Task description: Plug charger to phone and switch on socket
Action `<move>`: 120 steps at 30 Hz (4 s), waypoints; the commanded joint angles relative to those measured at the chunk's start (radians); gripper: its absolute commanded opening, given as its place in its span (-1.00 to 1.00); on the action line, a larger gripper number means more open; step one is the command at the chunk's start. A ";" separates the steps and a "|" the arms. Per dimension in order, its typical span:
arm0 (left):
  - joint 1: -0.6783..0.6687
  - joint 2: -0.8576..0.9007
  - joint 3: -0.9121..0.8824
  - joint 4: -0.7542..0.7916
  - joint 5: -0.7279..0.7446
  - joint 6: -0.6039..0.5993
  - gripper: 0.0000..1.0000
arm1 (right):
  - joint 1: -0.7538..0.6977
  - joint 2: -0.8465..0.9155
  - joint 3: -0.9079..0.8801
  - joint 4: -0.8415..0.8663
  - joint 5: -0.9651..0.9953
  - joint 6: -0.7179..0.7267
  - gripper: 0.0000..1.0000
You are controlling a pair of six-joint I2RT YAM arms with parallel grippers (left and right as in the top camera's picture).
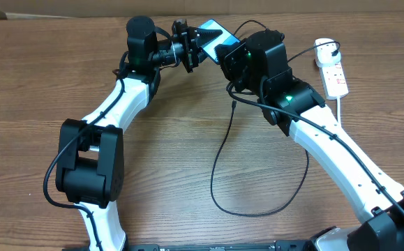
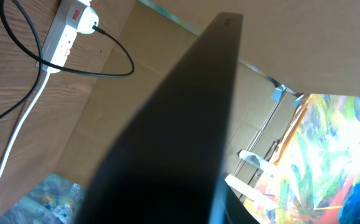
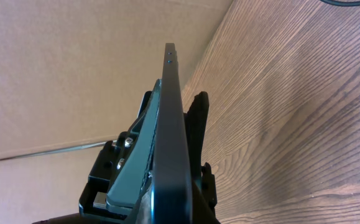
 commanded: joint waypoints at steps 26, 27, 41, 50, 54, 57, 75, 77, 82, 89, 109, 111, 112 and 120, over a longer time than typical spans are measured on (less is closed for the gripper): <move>-0.006 0.006 0.016 0.002 0.003 0.037 -0.92 | 0.004 -0.019 -0.004 -0.020 -0.029 -0.108 0.15; -0.006 0.006 0.016 -0.001 0.003 0.043 -0.91 | 0.004 -0.019 -0.004 -0.022 -0.029 -0.127 0.31; 0.017 0.006 0.016 -0.097 -0.040 0.214 -0.91 | -0.007 -0.145 -0.002 -0.108 -0.048 -0.424 1.00; 0.058 0.006 0.016 -0.267 -0.072 0.467 -0.91 | -0.147 -0.330 -0.002 -0.467 -0.048 -0.763 1.00; 0.065 0.006 0.016 -0.266 -0.045 0.554 -0.91 | -0.241 -0.319 -0.002 -0.689 -0.049 -0.910 1.00; 0.065 0.006 0.016 -0.257 -0.019 0.634 -0.92 | -0.290 -0.288 -0.003 -0.814 -0.062 -1.019 1.00; 0.062 0.006 0.016 0.114 0.219 0.832 -0.92 | -0.312 -0.050 -0.003 -0.834 -0.128 -1.037 1.00; 0.067 0.006 0.016 0.090 0.204 0.832 -0.92 | -0.311 -0.043 -0.003 -0.825 -0.131 -1.038 1.00; 0.079 0.006 0.016 -0.064 0.146 0.856 -0.92 | -0.305 -0.032 -0.004 -0.807 -0.142 -1.037 1.00; 0.079 0.006 0.016 -0.275 0.065 0.906 -0.92 | -0.264 -0.019 -0.056 -0.724 -0.113 -1.056 0.79; 0.131 0.006 0.016 -0.541 -0.148 1.039 -0.92 | -0.101 0.141 -0.111 -0.413 0.086 -1.034 0.63; 0.131 0.006 0.016 -0.552 -0.162 1.077 -0.91 | -0.101 0.168 -0.089 -0.408 0.086 -1.033 0.55; 0.131 0.006 0.016 -0.552 -0.160 1.085 -0.91 | -0.101 0.181 -0.083 -0.403 0.086 -1.032 0.51; 0.131 0.006 0.016 -0.558 -0.159 1.099 -0.91 | -0.101 0.280 -0.081 -0.307 0.086 -1.002 0.30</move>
